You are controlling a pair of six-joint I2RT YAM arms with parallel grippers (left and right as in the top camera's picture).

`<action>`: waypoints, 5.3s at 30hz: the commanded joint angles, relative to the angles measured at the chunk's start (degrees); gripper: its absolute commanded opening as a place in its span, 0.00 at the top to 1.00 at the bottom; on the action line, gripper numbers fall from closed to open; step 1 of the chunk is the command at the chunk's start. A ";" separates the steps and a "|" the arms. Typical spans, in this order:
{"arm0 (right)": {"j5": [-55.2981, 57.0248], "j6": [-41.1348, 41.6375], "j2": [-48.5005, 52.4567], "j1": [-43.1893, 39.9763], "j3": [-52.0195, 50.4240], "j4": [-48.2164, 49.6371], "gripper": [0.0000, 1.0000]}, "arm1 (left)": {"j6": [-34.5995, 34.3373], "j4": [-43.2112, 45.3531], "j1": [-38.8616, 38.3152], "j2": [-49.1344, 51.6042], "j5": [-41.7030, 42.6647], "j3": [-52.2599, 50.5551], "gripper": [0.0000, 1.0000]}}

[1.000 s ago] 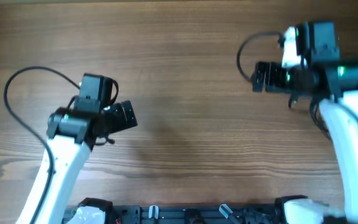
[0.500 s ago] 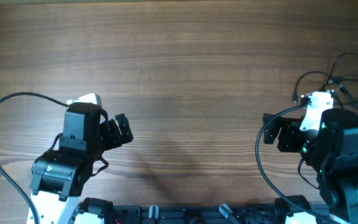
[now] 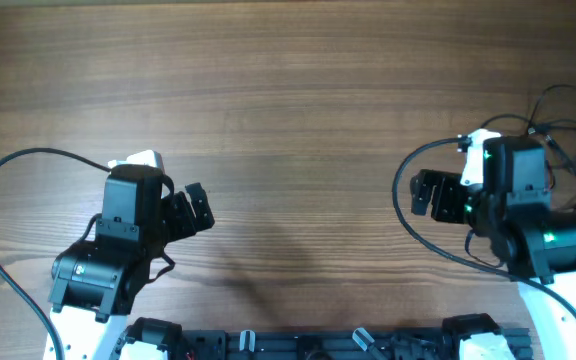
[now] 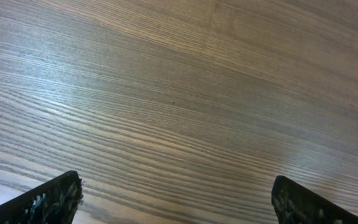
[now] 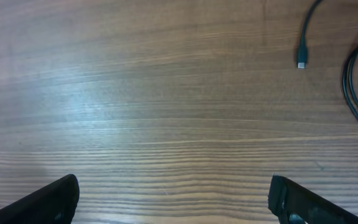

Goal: Untangle cables

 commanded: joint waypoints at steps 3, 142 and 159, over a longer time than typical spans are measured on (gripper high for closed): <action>1.01 0.61 -2.97 -0.11 -0.39 0.13 0.00 | 0.09 0.07 -0.20 0.04 -0.52 -0.48 0.00; 0.31 -14.86 -55.36 -1.95 -55.89 57.86 0.00 | 0.28 30.64 10.01 -28.09 6.67 -28.35 0.00; 0.31 -14.82 -55.36 -1.95 -55.89 57.86 0.00 | 4.48 62.38 14.75 -49.29 10.43 -50.75 0.00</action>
